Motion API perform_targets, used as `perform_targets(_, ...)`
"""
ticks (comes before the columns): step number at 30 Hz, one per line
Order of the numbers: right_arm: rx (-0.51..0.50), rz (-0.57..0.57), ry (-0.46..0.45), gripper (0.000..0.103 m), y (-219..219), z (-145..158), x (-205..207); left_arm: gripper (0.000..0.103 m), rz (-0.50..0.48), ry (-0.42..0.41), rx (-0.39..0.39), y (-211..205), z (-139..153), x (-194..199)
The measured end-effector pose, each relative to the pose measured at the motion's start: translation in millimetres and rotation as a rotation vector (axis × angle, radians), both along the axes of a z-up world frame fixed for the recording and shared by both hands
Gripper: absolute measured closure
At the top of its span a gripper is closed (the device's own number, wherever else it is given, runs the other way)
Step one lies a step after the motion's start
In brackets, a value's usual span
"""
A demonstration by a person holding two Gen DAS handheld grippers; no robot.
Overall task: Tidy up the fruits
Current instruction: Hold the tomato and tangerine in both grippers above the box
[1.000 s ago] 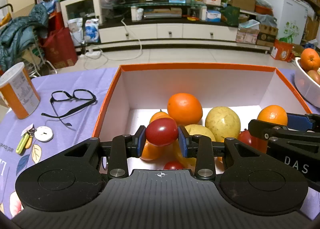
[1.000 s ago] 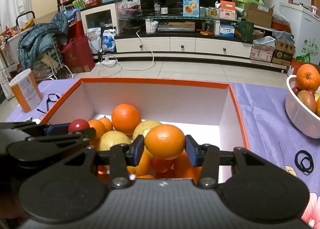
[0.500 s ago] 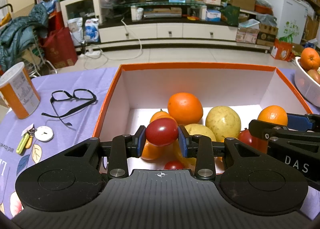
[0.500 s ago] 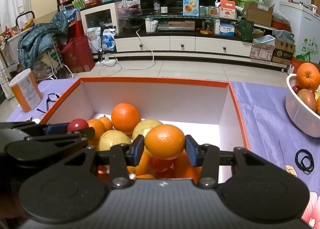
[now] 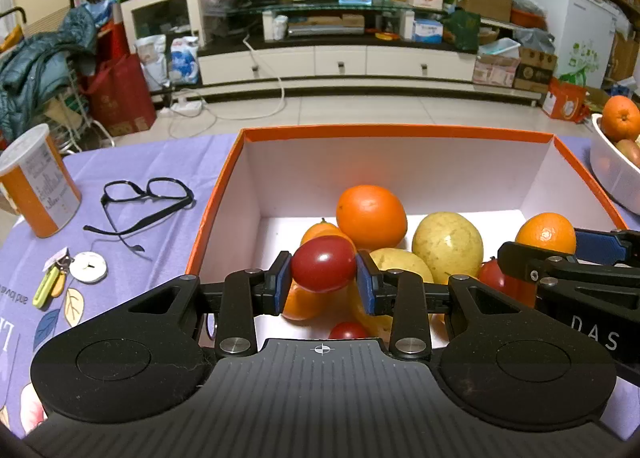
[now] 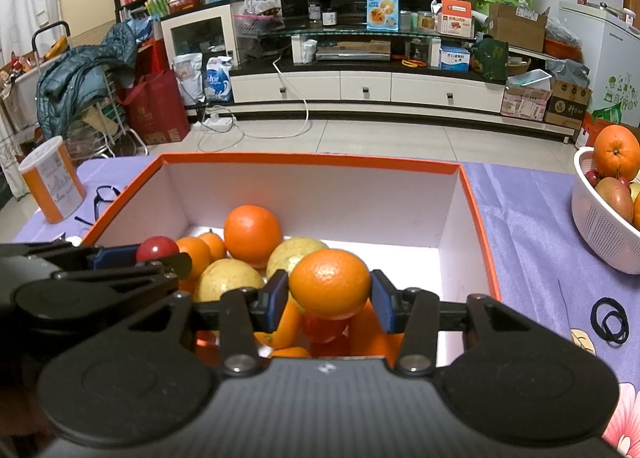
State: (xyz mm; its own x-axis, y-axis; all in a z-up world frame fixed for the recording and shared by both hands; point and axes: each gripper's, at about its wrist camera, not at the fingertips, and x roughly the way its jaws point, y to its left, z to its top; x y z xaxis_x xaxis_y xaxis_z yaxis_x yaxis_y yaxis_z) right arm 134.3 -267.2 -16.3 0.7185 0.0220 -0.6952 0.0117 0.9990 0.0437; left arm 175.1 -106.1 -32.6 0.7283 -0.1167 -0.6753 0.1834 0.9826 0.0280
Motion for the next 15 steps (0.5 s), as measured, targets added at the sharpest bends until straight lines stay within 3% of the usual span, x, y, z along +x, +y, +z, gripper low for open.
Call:
perform_targets(12,-0.002,-0.004,0.007,0.054,0.4,-3.4,0.8,0.098,0.0,0.007,0.004,-0.6,-0.7,1.5)
perform_targets(13,-0.003,-0.004,0.01,0.054,0.3,-3.6,0.9,0.083,-0.002,0.007,0.004,-0.6,-0.6,1.2)
perform_targets(14,-0.004,-0.005,0.011,0.053,0.6,-3.8,1.3,0.073,-0.003,0.006,0.002,-1.3,0.8,1.7)
perform_targets(15,-0.003,-0.005,0.009,0.045,0.4,-3.5,1.2,0.051,-0.003,-0.002,0.002,-1.5,2.2,0.7)
